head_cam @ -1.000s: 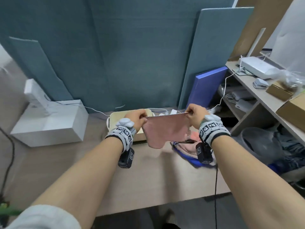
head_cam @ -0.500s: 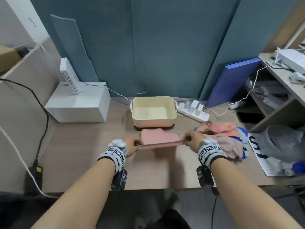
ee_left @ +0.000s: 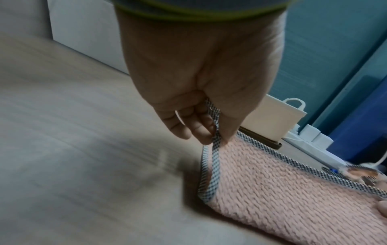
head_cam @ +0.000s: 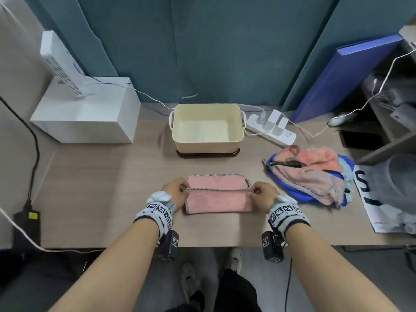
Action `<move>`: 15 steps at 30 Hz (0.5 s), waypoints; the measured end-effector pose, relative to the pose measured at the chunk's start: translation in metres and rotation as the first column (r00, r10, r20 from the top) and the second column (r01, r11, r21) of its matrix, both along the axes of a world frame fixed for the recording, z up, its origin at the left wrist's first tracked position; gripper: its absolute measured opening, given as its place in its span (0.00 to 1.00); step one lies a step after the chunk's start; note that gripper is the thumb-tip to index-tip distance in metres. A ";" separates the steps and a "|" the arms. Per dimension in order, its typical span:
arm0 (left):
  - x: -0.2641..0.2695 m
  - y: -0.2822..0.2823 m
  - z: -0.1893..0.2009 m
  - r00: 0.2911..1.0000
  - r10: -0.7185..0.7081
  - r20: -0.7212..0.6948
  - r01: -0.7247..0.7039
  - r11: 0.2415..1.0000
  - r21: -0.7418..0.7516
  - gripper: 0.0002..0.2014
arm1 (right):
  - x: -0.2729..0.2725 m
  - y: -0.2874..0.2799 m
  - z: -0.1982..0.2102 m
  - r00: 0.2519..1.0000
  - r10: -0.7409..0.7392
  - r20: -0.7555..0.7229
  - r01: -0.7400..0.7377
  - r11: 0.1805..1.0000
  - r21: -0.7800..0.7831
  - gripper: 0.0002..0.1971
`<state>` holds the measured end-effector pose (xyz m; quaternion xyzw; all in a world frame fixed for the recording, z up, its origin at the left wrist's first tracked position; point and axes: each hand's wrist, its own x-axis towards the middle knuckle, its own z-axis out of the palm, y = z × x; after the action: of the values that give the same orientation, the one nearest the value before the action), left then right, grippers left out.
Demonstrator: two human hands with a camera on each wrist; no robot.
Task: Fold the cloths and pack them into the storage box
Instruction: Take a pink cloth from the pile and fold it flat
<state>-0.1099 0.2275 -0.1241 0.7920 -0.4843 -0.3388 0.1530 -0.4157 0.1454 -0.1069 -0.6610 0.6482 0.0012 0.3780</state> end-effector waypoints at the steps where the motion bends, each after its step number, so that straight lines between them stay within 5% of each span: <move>1: 0.000 -0.006 -0.003 1.000 0.023 -0.004 -0.023 1.000 -0.018 0.11 | 0.001 -0.007 -0.003 1.000 -0.007 0.016 0.007 1.000 -0.007 0.08; 15: 0.005 -0.048 -0.046 0.986 0.163 0.037 -0.161 0.985 -0.064 0.12 | 0.019 -0.071 -0.048 1.000 -0.011 -0.006 0.011 1.000 -0.005 0.08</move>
<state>-0.1049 0.1798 -0.1702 0.8308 -0.4313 -0.2937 0.1937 -0.3969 0.0745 -0.1546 -0.6582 0.6531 -0.0005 0.3744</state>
